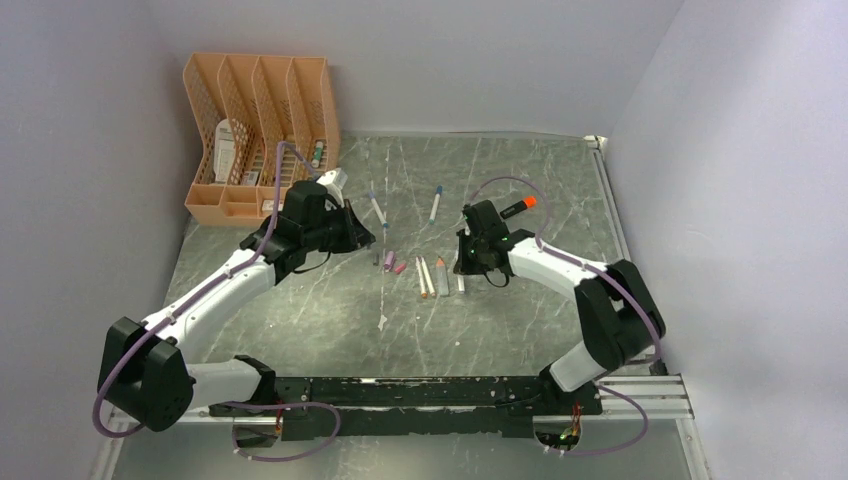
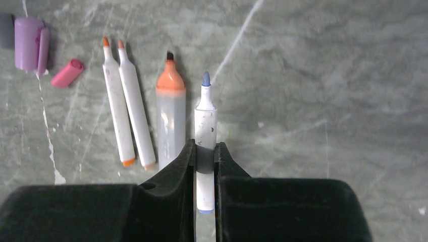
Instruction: Open the pen caps
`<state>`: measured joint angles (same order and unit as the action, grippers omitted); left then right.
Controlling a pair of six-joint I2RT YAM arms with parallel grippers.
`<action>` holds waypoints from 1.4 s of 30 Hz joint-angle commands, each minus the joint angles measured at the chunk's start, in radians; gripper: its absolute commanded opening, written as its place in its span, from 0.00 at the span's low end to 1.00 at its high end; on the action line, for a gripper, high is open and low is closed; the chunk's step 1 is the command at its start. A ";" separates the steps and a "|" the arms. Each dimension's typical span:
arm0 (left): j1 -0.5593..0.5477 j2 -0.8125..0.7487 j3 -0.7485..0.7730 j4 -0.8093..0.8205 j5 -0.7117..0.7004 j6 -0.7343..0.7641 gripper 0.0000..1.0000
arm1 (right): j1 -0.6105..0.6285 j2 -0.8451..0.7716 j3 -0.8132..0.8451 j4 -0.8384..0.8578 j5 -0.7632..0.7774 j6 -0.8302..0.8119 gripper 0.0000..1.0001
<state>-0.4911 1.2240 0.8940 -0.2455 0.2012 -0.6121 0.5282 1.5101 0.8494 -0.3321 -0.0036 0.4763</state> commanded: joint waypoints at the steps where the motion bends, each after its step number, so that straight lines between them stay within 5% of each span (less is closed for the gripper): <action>1: 0.011 0.022 -0.013 -0.002 -0.022 0.011 0.07 | -0.017 0.083 0.058 0.099 -0.060 -0.028 0.00; 25: 0.011 0.182 0.043 -0.003 -0.062 0.030 0.07 | -0.020 0.164 0.055 0.125 -0.107 -0.024 0.29; 42: 0.011 0.515 0.240 -0.089 -0.245 0.113 0.08 | -0.024 -0.082 0.023 0.038 -0.132 -0.029 0.37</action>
<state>-0.4877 1.6985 1.0847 -0.3050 0.0223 -0.5301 0.5114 1.4719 0.8898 -0.2619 -0.1226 0.4549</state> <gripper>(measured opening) 0.120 0.366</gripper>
